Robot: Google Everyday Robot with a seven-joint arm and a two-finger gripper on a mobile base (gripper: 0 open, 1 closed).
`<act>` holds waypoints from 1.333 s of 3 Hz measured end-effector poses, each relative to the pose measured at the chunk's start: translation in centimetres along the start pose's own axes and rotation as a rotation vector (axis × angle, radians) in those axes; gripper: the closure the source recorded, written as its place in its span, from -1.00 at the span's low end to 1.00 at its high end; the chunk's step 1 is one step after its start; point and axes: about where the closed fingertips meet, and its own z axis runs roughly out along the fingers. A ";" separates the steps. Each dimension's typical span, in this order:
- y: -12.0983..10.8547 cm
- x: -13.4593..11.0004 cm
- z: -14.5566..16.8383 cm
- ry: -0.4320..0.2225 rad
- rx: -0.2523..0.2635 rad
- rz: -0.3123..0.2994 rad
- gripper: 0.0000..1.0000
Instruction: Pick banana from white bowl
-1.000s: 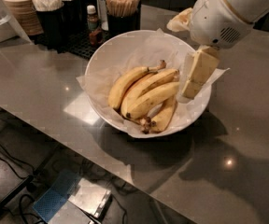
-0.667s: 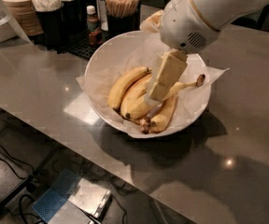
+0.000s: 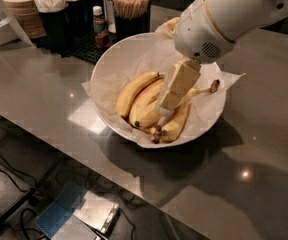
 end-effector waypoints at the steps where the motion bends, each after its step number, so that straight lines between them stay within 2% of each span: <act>1: -0.9 1.3 1.1 -0.012 0.035 0.026 -1.00; 2: -1.0 1.2 1.1 -0.013 0.039 0.025 -1.00; 3: -1.0 1.2 1.1 -0.013 0.039 0.025 -0.68; 4: -1.0 1.2 1.1 -0.013 0.039 0.025 -0.21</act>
Offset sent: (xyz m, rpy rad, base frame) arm 0.0119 -0.0039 -0.0122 0.0195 -0.0115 -0.0331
